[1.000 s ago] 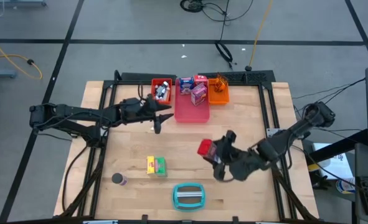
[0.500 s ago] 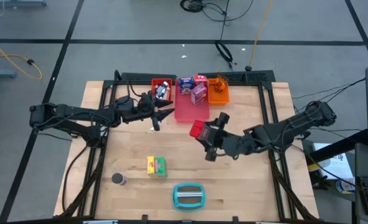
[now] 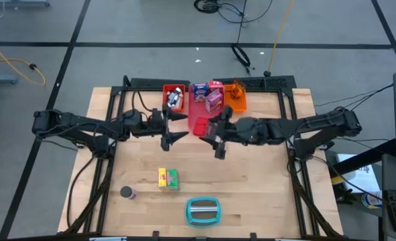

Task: Pick & Place Kitchen Items
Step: Put the red seasoning can into the orange bin

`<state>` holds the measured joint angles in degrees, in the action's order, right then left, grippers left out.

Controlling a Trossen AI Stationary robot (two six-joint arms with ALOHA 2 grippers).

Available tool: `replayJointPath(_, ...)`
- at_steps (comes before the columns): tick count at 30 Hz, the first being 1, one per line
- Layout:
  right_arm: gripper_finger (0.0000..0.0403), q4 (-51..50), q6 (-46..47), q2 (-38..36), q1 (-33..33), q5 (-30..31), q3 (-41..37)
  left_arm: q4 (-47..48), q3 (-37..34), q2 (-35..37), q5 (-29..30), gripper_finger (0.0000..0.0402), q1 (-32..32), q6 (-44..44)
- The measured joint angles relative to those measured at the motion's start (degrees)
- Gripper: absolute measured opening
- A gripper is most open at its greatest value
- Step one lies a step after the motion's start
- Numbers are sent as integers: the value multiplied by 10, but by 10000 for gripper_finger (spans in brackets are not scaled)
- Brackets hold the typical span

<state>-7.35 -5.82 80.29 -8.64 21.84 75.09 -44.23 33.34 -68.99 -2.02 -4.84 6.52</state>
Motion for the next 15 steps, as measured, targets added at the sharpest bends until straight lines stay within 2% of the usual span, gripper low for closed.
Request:
replayJointPath(4, 286, 29, 0, 6, 28, -57, 0, -22, 0, 0, 1, 369, 25, -36)
replayJointPath(9, 286, 86, -1, 27, 47, -139, 0, -64, 0, 0, 9, 392, 47, -76)
replayJointPath(15, 286, 112, -19, 36, 49, -146, 0, -69, 1, -7, 31, 395, 49, -91)
